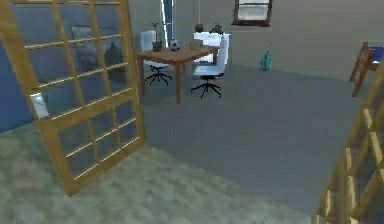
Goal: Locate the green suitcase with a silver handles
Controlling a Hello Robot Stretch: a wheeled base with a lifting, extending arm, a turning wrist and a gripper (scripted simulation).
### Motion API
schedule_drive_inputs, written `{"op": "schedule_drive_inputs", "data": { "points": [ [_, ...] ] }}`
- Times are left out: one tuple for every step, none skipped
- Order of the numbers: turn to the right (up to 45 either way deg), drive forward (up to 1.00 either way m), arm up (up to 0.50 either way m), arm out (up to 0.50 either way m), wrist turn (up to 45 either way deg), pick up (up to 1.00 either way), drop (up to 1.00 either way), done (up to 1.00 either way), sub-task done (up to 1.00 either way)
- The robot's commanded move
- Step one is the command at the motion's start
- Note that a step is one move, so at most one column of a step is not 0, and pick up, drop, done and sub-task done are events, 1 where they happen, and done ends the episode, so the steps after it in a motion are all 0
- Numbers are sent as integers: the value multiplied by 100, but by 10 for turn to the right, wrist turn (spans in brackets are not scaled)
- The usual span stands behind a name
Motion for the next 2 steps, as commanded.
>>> {"op": "schedule_drive_inputs", "data": {
  "points": [
    [0,85,0,0,0,0,0,0,0],
    [300,0,0,0,0,0,0,0,0]
  ]
}}
